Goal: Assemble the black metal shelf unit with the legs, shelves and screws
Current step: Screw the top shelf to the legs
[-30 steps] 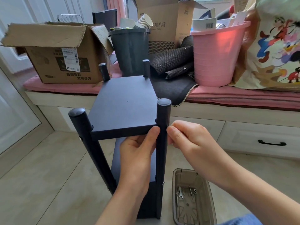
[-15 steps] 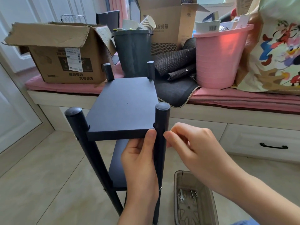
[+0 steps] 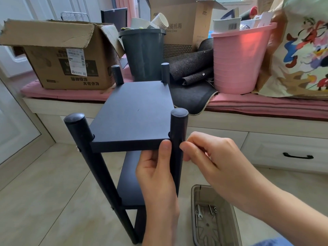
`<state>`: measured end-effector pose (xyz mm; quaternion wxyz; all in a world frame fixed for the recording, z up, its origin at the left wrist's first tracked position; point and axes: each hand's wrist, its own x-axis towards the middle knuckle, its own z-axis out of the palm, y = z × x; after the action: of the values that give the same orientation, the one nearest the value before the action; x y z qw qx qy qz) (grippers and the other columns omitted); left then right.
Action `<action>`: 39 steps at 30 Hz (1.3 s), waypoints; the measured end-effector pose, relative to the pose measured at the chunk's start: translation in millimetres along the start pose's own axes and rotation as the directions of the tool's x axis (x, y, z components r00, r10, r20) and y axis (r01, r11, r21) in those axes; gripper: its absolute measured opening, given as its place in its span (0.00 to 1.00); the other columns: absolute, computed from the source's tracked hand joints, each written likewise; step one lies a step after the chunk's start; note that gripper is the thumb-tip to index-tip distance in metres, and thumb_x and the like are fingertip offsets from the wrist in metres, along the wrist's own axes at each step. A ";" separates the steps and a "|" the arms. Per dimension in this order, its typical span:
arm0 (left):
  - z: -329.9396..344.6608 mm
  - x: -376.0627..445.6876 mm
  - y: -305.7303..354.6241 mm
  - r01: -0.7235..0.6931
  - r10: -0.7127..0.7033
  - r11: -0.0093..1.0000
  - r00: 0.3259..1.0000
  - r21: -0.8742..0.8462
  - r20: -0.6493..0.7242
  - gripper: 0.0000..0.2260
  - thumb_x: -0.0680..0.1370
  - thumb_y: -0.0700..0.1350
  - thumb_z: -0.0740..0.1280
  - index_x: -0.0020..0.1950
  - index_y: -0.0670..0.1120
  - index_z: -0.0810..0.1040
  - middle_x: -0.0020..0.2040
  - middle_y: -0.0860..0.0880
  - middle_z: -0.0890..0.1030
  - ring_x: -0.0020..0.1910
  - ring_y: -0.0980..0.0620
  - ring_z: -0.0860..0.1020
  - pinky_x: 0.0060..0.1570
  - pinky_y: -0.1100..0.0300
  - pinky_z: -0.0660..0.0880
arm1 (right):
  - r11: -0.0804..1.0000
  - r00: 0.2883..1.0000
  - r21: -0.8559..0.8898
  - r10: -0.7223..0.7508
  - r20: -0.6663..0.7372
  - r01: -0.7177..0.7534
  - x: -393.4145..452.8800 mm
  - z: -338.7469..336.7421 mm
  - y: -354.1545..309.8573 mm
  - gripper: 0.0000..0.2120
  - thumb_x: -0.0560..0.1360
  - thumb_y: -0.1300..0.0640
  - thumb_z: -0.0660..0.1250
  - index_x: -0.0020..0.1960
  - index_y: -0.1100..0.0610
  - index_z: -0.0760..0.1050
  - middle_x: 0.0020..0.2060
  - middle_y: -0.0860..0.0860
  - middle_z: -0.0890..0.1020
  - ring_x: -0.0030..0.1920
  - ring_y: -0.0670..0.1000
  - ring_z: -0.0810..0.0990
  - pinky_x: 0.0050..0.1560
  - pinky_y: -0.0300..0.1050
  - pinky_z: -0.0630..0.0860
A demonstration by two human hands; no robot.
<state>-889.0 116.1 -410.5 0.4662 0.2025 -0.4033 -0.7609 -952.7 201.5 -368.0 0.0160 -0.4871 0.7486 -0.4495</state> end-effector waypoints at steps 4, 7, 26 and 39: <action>-0.4 5.4 0.0 0.024 -0.024 1.000 1.000 0.005 0.004 0.09 0.70 0.56 0.78 0.45 0.53 0.86 0.45 0.48 0.87 0.47 0.50 0.85 0.47 0.59 0.81 | 1.000 1.000 0.024 0.006 0.007 -0.006 5.4 3.3 0.1 0.17 0.82 0.51 0.60 0.34 0.49 0.69 0.28 0.43 0.73 0.31 0.45 0.70 0.33 0.34 0.66; -3.7 9.3 1.5 -0.009 0.009 1.000 1.000 -0.008 0.011 0.19 0.64 0.63 0.74 0.46 0.51 0.85 0.45 0.48 0.86 0.46 0.51 0.85 0.46 0.60 0.80 | 0.998 1.000 0.066 0.020 0.008 -0.020 9.1 11.2 -1.6 0.19 0.81 0.48 0.57 0.31 0.47 0.66 0.27 0.42 0.72 0.31 0.46 0.70 0.34 0.36 0.65; 22.2 28.3 22.7 0.049 -0.041 0.993 0.997 -0.110 0.069 0.15 0.61 0.57 0.70 0.43 0.52 0.87 0.43 0.47 0.88 0.45 0.49 0.86 0.46 0.59 0.83 | 0.972 0.983 -0.228 -0.089 -0.163 0.051 24.8 9.3 -14.7 0.16 0.77 0.42 0.53 0.38 0.51 0.68 0.33 0.41 0.74 0.34 0.45 0.73 0.34 0.35 0.67; 28.7 29.9 26.3 -0.023 0.047 0.988 0.987 -0.154 0.156 0.05 0.75 0.48 0.74 0.49 0.55 0.85 0.49 0.50 0.87 0.52 0.52 0.85 0.50 0.64 0.79 | 1.000 0.996 -0.001 -0.013 -0.090 0.013 47.7 -1.5 -14.8 0.24 0.76 0.39 0.57 0.32 0.57 0.63 0.25 0.46 0.66 0.28 0.45 0.63 0.30 0.39 0.62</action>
<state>-908.7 95.9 -370.3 0.4598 0.0977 -0.3836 -0.7949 -967.9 165.2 -337.1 -0.0209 -0.4710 0.7456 -0.4710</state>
